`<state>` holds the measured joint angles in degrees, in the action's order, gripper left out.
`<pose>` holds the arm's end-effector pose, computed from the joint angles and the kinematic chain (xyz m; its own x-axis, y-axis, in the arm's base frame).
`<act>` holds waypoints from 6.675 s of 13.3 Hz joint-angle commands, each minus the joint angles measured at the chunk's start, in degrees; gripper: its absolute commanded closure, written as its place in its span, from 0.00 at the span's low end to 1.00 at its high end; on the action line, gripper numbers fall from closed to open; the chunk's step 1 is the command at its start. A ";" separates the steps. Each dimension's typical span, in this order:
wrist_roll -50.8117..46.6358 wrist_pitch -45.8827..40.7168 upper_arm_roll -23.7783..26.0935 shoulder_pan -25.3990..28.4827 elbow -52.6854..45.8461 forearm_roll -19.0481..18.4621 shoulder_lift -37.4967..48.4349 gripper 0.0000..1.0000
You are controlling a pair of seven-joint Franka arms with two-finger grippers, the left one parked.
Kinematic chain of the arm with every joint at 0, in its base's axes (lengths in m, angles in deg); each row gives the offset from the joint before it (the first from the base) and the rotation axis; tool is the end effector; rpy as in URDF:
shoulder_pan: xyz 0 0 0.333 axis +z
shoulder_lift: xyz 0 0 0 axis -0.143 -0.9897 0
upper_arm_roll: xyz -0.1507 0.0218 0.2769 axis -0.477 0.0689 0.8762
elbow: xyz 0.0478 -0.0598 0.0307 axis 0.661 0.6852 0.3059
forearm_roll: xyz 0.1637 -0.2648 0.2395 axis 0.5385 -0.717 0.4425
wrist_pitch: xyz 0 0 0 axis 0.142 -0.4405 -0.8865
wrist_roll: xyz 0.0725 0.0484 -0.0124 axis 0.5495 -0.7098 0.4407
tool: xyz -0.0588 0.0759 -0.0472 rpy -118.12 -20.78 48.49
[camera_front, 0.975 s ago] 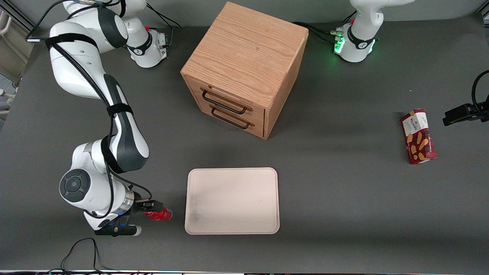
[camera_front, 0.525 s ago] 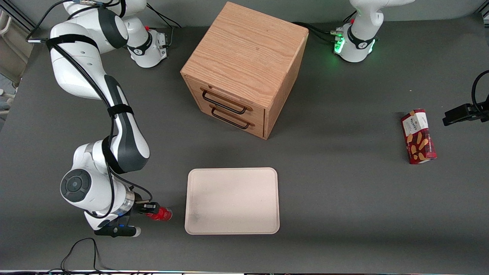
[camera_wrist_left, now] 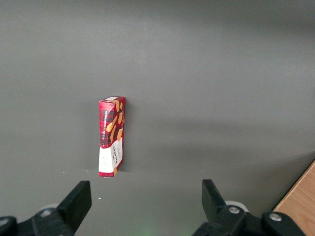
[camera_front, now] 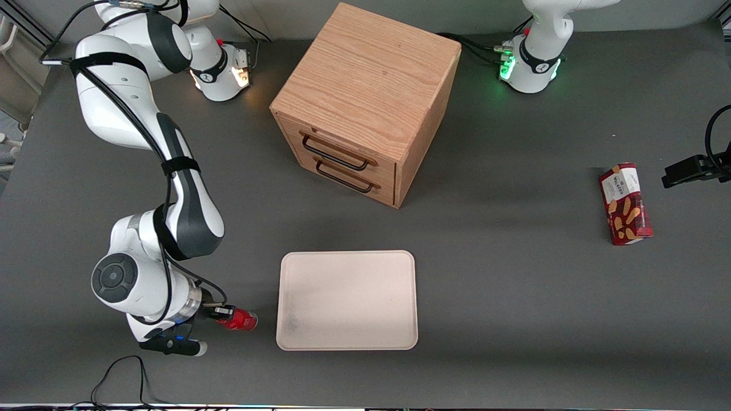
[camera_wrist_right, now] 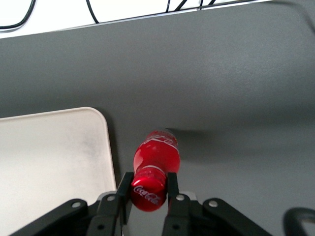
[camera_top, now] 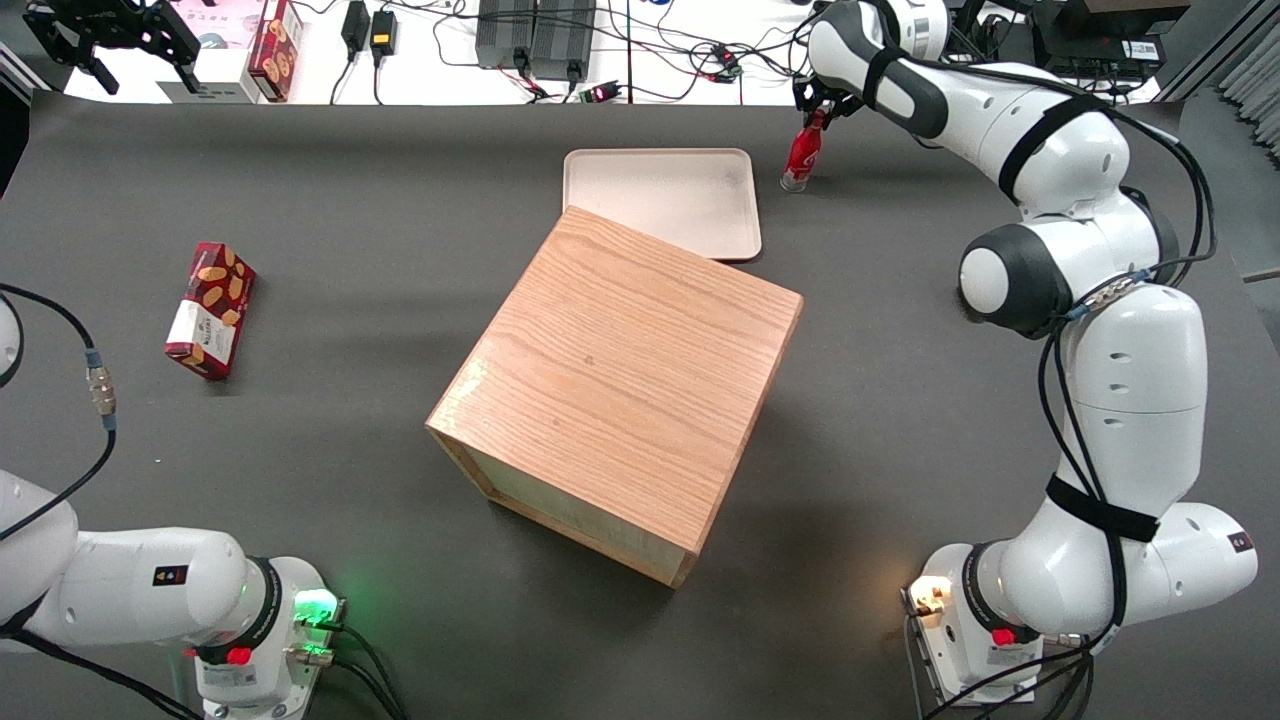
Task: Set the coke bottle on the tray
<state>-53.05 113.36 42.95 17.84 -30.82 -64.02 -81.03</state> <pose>0.7742 0.1587 0.3331 0.9851 -0.1434 0.0952 -0.1400 -0.9893 -0.0411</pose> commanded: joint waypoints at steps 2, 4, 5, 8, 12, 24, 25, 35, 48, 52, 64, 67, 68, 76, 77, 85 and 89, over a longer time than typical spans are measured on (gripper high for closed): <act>-1.96 -4.12 0.93 0.05 -2.30 -0.69 -0.61 1.00; -1.96 -8.52 1.02 -0.21 -2.39 -0.43 1.31 1.00; -1.96 -11.24 1.19 -0.30 -2.39 -0.42 2.89 1.00; -1.87 -19.15 1.28 -0.73 -2.39 -0.34 8.07 1.00; -1.17 -27.33 1.28 -1.70 -2.39 -0.16 14.49 1.00; -15.74 -16.65 7.35 -1.09 -6.26 -0.42 8.72 1.00; -17.06 -14.54 7.18 -0.13 -6.26 -0.60 7.58 1.00; -30.88 0.68 6.56 5.15 -6.34 -6.75 -1.57 1.00; -30.00 4.73 6.82 6.82 -6.34 -12.99 -4.39 1.00; -30.08 5.87 6.82 6.91 -6.26 -13.08 -4.48 0.82; -30.08 5.96 6.82 7.35 -6.08 -15.72 -4.30 0.00; -30.00 5.53 6.82 7.35 -6.08 -15.72 -4.13 0.00; -30.08 4.65 6.91 7.43 -5.91 -15.72 -3.51 0.00; -21.43 -17.56 8.05 5.51 0.04 -9.23 9.82 0.00; -17.38 -18.46 7.97 4.54 5.03 -7.30 14.37 0.00; 22.36 -18.73 0.78 -6.01 48.12 -0.07 53.94 0.00; 29.86 -27.68 -10.83 -1.80 45.70 1.25 57.13 0.00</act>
<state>-25.55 87.78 36.52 13.20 15.06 -64.59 -25.32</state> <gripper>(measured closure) 0.000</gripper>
